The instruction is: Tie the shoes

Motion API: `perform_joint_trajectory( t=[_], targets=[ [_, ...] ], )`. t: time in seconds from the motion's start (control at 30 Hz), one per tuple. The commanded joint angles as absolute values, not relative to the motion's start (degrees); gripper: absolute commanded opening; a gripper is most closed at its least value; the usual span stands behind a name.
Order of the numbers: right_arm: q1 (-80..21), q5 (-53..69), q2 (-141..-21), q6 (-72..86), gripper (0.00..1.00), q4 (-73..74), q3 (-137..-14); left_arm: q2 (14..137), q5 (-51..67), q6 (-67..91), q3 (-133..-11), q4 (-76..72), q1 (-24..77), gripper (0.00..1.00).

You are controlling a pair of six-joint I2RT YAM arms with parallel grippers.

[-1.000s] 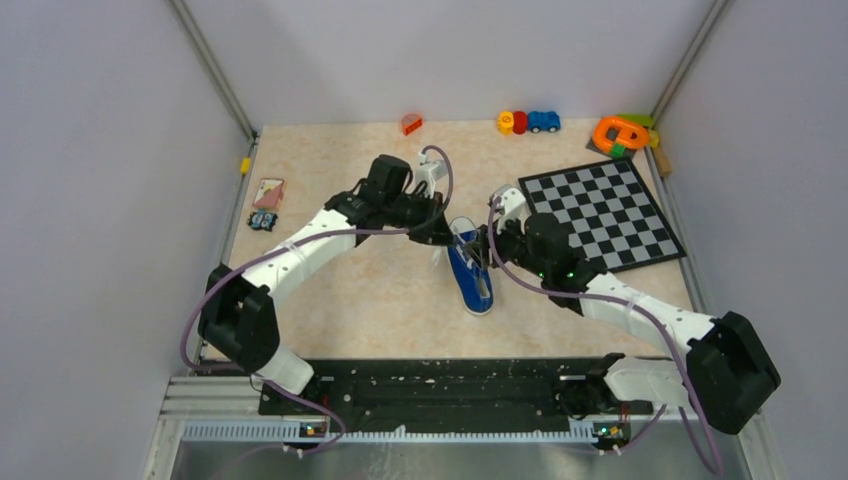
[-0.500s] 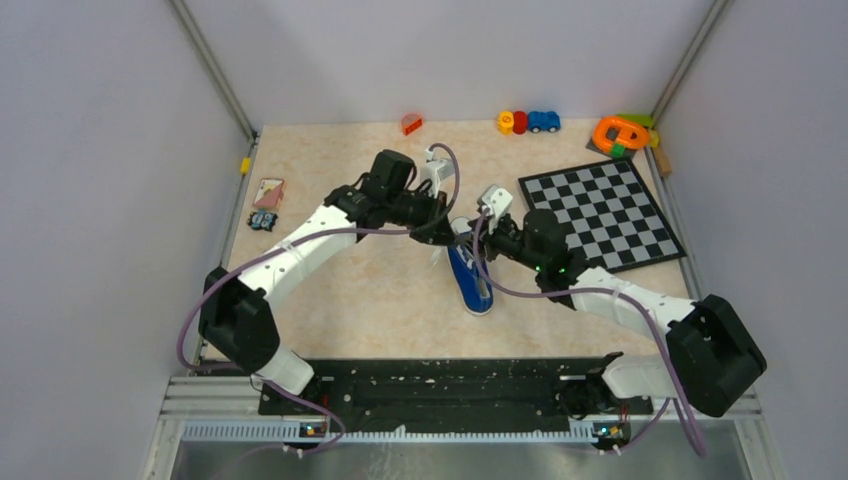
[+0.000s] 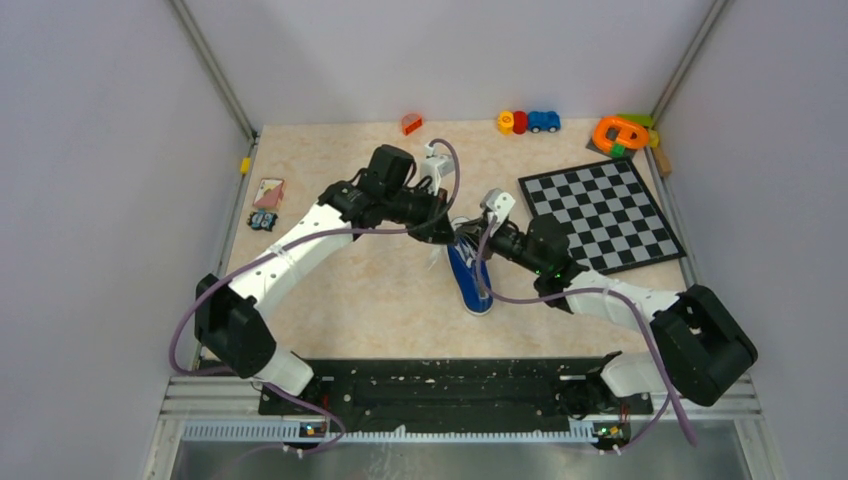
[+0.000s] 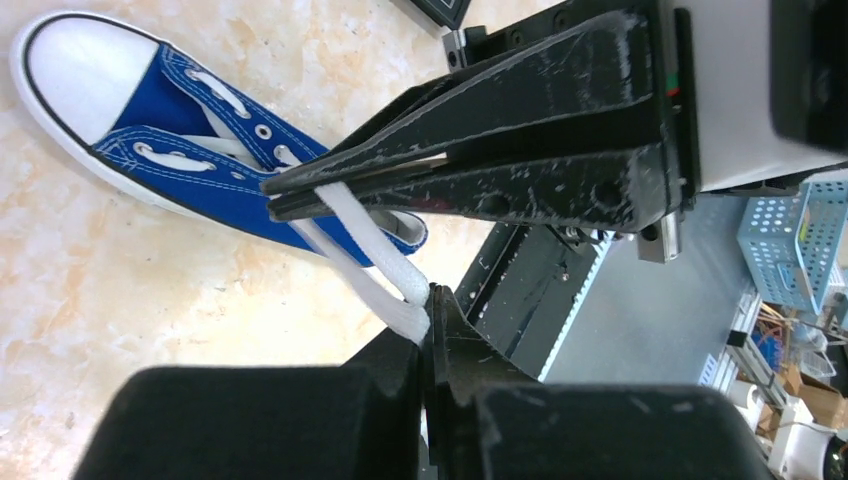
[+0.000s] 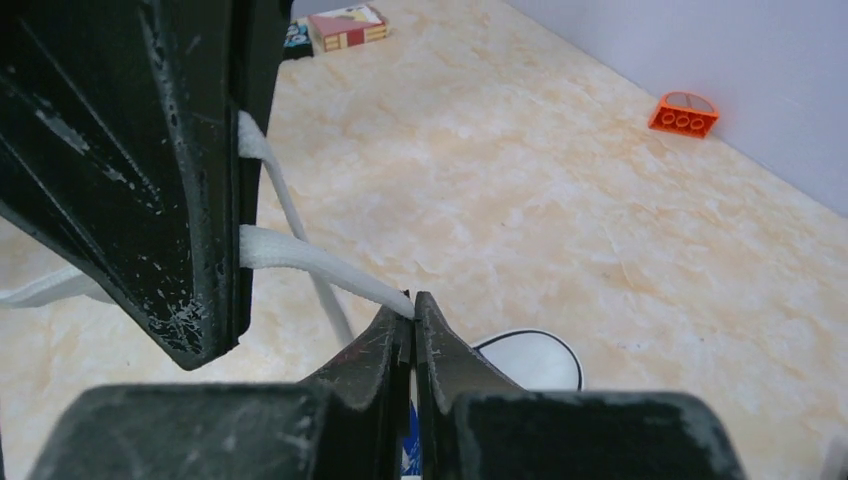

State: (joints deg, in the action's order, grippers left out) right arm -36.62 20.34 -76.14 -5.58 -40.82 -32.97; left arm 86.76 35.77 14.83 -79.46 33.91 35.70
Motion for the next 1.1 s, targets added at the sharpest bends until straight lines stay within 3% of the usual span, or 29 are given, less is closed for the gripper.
perform_joint_trajectory(
  t=[0.0, 0.27, 0.37, 0.53, 0.63, 0.77, 0.93, 1.07],
  targets=[
    [-35.0, 13.3, -73.6, 1.1, 0.0, -47.4, -32.1, 84.0, 31.0, 14.6, -83.0, 35.8, 35.9, 0.03],
    [-27.3, -16.6, -62.0, 24.9, 0.0, -36.8, -24.0, 83.8, 21.4, 14.9, -81.0, 37.9, 35.8, 0.11],
    [-23.7, -22.8, -60.0, 35.4, 0.13, -27.6, -23.8, 84.3, 19.4, 14.9, -80.2, 38.0, 35.8, 0.12],
    [-18.2, -22.3, -61.8, 42.2, 0.13, -15.2, -26.9, 84.4, 16.2, 14.7, -79.3, 39.0, 35.8, 0.12],
    [-17.2, -12.0, -63.5, 34.4, 0.17, -15.9, -28.9, 83.9, 17.4, 14.5, -78.4, 38.2, 35.8, 0.11],
    [-17.2, -1.4, -63.4, 28.1, 0.07, -17.3, -30.0, 84.2, 21.2, 14.0, -79.7, 38.5, 35.9, 0.02],
    [-17.2, -9.2, -62.2, 26.8, 0.0, -8.3, -34.1, 82.3, 21.3, 15.2, -83.5, 40.6, 35.9, 0.0],
    [-17.2, -17.6, -60.2, 29.0, 0.0, -5.0, -34.4, 79.3, 21.3, 16.0, -85.4, 41.4, 35.9, 0.0]
  ],
)
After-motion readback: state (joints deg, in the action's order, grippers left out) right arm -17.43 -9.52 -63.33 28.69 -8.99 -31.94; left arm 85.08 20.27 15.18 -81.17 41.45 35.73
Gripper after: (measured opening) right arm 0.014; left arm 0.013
